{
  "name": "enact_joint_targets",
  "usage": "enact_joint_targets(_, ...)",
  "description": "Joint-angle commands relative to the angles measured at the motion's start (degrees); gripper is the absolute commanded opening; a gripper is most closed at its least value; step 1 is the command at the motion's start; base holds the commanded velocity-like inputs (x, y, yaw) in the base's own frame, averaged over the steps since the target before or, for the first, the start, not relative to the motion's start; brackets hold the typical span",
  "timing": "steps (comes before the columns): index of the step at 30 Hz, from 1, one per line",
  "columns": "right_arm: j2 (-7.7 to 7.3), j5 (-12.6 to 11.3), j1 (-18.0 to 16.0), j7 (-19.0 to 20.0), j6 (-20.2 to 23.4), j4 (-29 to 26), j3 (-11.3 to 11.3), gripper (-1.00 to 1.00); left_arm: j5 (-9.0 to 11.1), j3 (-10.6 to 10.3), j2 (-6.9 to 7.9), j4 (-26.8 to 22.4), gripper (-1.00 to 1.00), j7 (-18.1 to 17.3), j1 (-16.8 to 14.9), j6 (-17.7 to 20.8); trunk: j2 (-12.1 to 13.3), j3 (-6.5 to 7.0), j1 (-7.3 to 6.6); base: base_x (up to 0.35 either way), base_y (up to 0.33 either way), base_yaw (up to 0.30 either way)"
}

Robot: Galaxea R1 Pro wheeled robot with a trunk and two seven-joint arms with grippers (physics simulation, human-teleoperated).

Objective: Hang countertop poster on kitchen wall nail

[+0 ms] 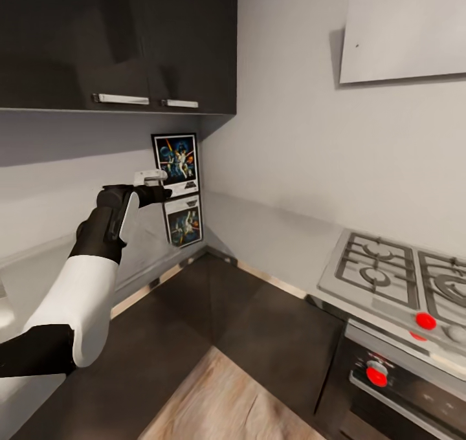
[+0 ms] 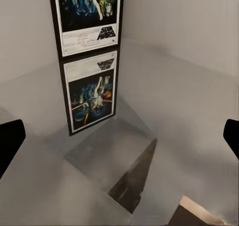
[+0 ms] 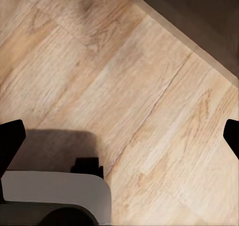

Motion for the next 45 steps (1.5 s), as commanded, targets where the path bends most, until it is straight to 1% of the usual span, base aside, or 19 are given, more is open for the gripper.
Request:
enact_joint_targets(1,0.11,0.06,-0.04,-0.01,-0.18,0.48,0.04,1.00,0.01,0.12,-0.05,-0.05,1.00,-0.01,-0.04,0.29,-0.03,-0.06,0.03,0.334,0.000,0.000)
enact_joint_targets(10,0.64,0.00,-0.06,-0.01,-0.27,5.14,-0.06,1.00,0.01,0.08,-0.05,-2.37,1.00,-0.12,-0.04,0.53,-0.03,-0.06,0.03,0.337,0.000,0.000)
enact_joint_targets(17,0.74,-0.01,-0.02,-0.01,-0.21,5.94,-0.08,1.00,-0.10,0.15,0.02,-2.67,1.00,-0.09,-0.04,0.56,-0.03,-0.06,0.03,0.322,0.000,0.000)
enact_joint_targets(24,0.71,-0.03,-0.07,-0.01,-0.28,6.30,-0.08,1.00,-0.24,0.17,0.72,-2.55,1.00,-0.04,-0.04,0.56,-0.03,-0.06,0.03,0.142,0.081,0.000)
enact_joint_targets(29,0.71,-0.01,-0.05,-0.01,-0.23,6.33,-0.06,1.00,-0.25,0.17,0.74,-2.38,1.00,-0.04,-0.04,0.56,-0.03,-0.06,0.03,0.084,0.037,0.000)
enact_joint_targets(34,0.80,-0.01,-0.05,-0.01,-0.09,6.66,-0.02,1.00,-0.25,0.17,0.74,-2.32,1.00,-0.05,-0.04,0.56,-0.03,-0.06,0.03,0.281,0.005,0.000)
enact_joint_targets(39,1.56,-0.02,-0.07,-0.01,-0.04,10.68,-0.06,1.00,-0.25,0.17,0.74,-2.31,1.00,-0.05,-0.04,0.56,-0.03,-0.06,0.03,0.326,0.001,0.000)
enact_joint_targets(40,1.72,-0.02,-0.04,-0.01,-0.03,12.21,-0.07,1.00,-0.25,0.17,0.74,-2.29,1.00,-0.05,-0.04,0.56,-0.03,-0.06,0.03,0.334,0.000,0.000)
enact_joint_targets(45,2.01,-0.03,-0.04,-0.01,0.01,14.86,-0.08,1.00,-0.32,0.19,0.76,-2.20,1.00,-0.05,-0.04,0.56,-0.03,-0.06,0.03,0.254,0.000,0.000)
